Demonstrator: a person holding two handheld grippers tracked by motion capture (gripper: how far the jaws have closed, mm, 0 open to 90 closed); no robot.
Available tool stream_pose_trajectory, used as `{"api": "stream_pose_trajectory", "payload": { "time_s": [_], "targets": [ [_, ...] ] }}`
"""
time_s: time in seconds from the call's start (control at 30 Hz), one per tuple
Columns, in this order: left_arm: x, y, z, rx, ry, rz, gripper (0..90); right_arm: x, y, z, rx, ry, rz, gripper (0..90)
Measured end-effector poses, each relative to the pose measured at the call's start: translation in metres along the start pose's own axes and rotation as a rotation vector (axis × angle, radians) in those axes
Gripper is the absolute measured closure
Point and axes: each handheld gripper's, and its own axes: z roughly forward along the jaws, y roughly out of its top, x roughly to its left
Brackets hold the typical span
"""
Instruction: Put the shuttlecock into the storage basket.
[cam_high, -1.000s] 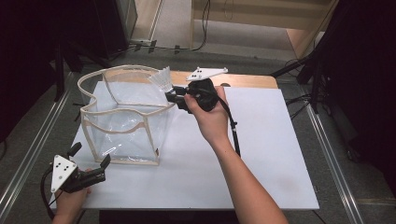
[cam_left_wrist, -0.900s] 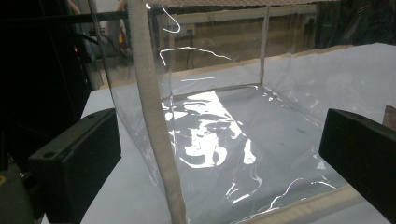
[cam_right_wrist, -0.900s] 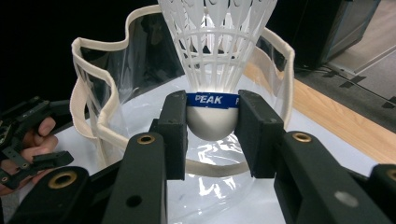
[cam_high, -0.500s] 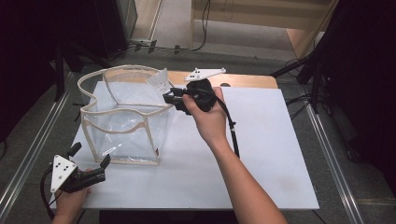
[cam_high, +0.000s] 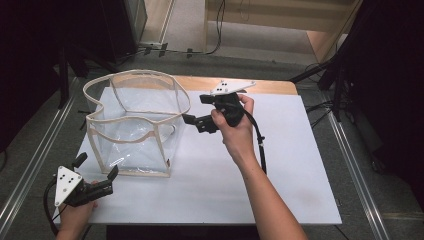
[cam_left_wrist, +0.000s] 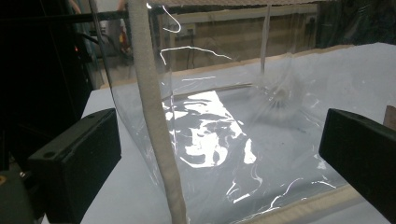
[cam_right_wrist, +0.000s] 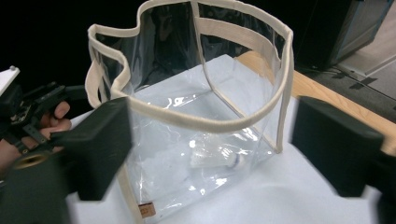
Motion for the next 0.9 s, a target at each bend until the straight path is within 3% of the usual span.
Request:
{"api": "stream_pose_trajectory", "payload": {
  "time_s": [0.07, 0.23, 0.9],
  "targets": [
    [0.0, 0.0, 0.0, 0.0, 0.0, 0.0, 0.0, 0.001, -0.004, -0.002, 0.009, -0.012, -0.006, 0.0],
    [0.0, 0.0, 0.0, 0.001, 0.0, 0.003, 0.0, 0.005, -0.016, -0.008, -0.017, -0.115, -0.026, 0.0],
    [0.0, 0.0, 0.0, 0.0, 0.0, 0.001, 0.0, -0.003, -0.057, -0.027, -0.036, -0.172, -0.038, 0.0]
  ]
}}
